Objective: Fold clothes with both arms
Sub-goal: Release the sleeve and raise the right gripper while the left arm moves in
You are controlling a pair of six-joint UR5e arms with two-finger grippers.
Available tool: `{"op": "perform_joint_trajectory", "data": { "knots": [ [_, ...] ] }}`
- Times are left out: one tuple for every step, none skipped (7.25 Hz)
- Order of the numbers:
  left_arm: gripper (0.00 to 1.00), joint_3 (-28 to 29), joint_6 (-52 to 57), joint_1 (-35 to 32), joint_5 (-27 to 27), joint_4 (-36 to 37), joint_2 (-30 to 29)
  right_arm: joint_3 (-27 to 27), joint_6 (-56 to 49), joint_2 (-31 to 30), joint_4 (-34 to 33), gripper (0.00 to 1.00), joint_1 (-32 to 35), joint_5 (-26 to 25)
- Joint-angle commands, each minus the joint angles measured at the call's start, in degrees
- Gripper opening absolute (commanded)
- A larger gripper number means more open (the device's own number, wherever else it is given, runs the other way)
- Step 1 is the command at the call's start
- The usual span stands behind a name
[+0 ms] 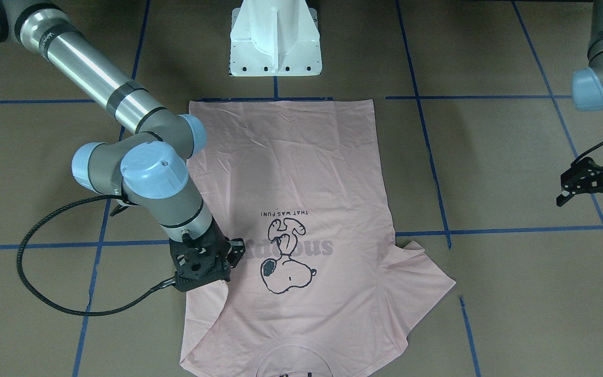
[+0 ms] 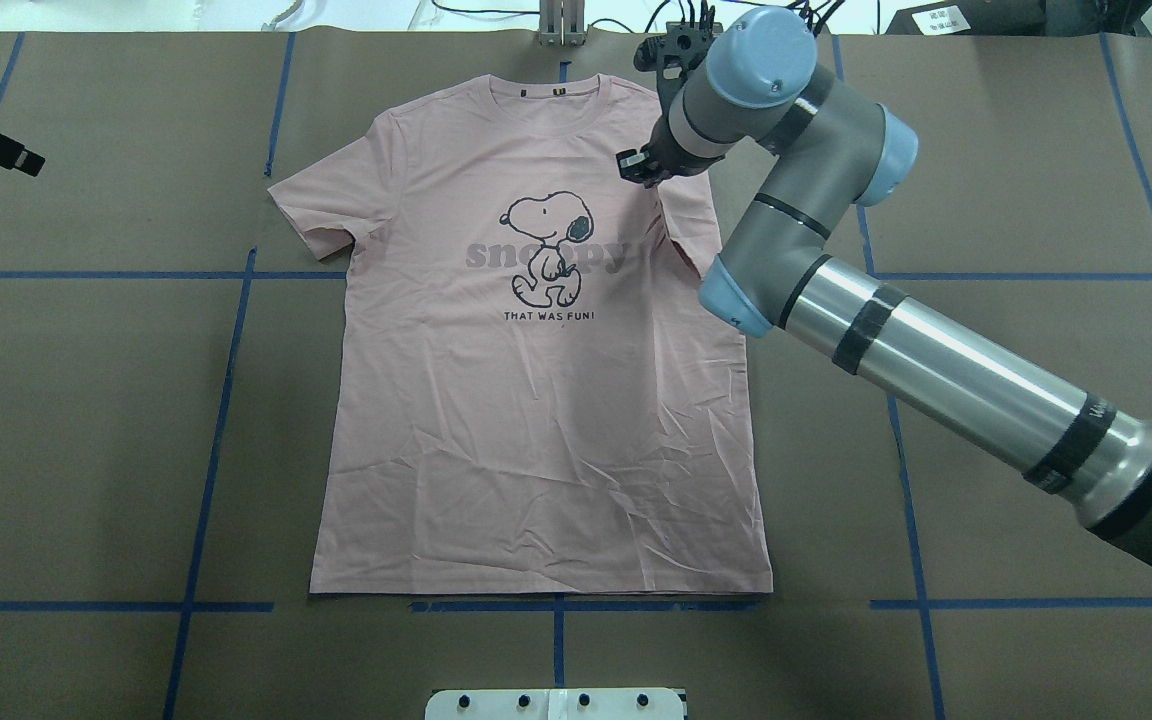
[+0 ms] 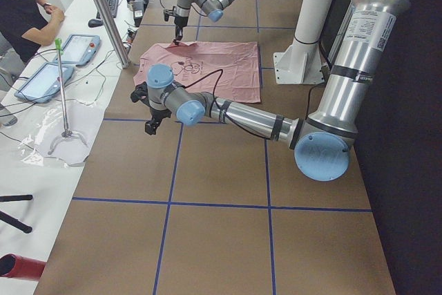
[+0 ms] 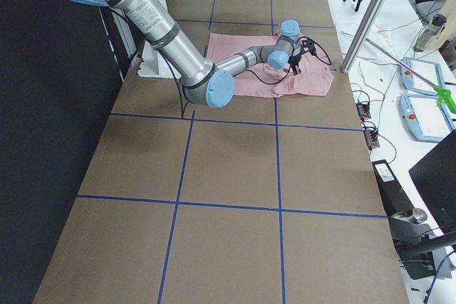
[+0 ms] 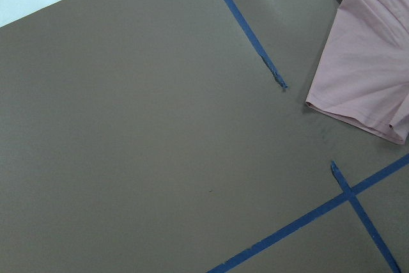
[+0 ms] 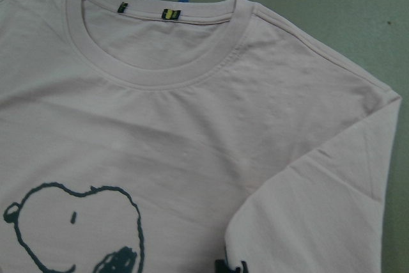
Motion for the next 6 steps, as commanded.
{"op": "perform_joint_trajectory", "data": {
  "knots": [
    [1.00,0.20,-0.24,0.06,0.10,0.00,-0.39,-4.37,0.40,3.43,0.14,0.00,-1.13,-2.32],
    [1.00,0.20,-0.42,0.06,0.10,0.00,-0.57,-4.46,0.57,3.43,0.31,0.52,-1.39,-2.32],
    [1.00,0.29,-0.42,0.15,0.10,0.00,-0.65,-4.29,0.66,3.35,0.84,1.00,-1.74,-2.32],
    [1.00,0.38,-0.42,0.15,0.19,0.00,-0.83,-4.11,2.58,3.34,1.10,1.00,-1.92,-2.32],
    [1.00,0.55,-0.77,0.32,0.36,0.00,-1.53,-3.59,7.03,3.52,0.93,1.00,-1.83,-2.23],
    [1.00,1.51,-5.56,1.11,0.28,-0.09,-3.71,-1.84,10.04,3.43,-0.20,1.00,-1.92,-1.01]
  ]
}}
